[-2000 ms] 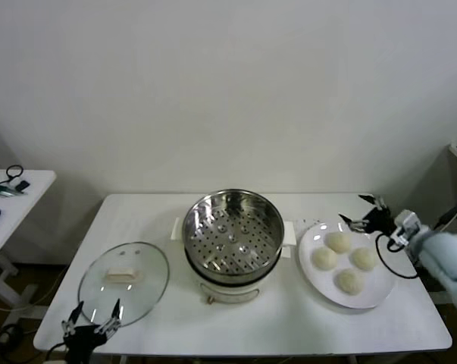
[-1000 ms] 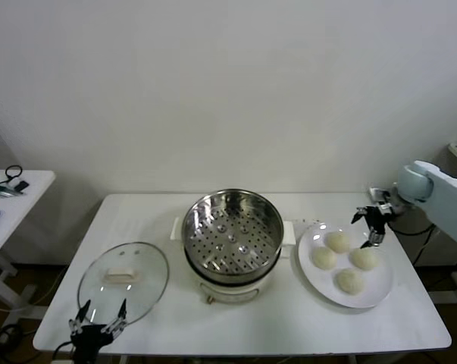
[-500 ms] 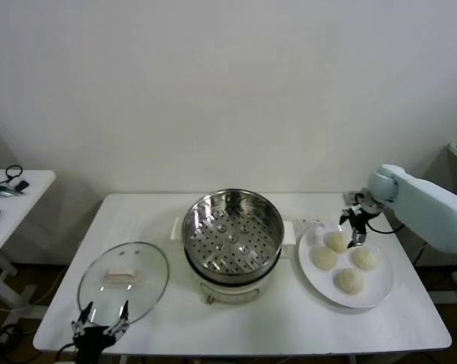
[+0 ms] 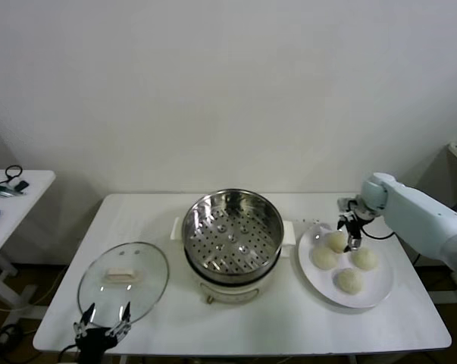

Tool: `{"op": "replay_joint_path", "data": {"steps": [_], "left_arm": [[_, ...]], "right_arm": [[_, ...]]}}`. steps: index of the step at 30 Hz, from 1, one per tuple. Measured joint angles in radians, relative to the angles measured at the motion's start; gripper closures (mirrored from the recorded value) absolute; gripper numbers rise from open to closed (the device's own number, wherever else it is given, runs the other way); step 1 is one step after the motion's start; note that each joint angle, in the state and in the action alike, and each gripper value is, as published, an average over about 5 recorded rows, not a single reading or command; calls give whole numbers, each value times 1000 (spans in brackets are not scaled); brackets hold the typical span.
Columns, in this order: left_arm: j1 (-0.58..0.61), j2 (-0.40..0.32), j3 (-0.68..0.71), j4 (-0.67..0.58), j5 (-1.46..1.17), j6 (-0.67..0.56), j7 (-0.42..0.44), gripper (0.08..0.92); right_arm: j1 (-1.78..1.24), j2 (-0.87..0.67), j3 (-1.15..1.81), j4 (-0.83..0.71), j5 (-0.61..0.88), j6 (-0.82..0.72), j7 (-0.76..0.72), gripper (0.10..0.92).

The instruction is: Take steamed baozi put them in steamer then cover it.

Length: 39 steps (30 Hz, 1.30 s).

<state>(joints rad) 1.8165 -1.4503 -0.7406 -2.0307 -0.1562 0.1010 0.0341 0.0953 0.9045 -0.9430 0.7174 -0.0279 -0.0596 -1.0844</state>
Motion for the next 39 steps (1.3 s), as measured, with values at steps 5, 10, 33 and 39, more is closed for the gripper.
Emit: {"op": "replay_joint_path", "data": {"steps": [5, 10, 33, 39], "left_arm": [[-1, 2, -1, 1, 1, 0, -1, 177], [2, 2, 0, 0, 5, -3, -1, 177], [3, 3, 10, -12, 29, -8, -2, 177], [0, 5, 10, -13, 34, -8, -2, 177]], "right_arm": [[-4, 3, 11, -2, -5, 8, 2, 246], [-3, 2, 12, 5, -10, 12, -1, 285], [484, -34, -330, 302, 208, 224, -56, 321], [667, 28, -430, 456, 269, 341, -54, 321]]}}
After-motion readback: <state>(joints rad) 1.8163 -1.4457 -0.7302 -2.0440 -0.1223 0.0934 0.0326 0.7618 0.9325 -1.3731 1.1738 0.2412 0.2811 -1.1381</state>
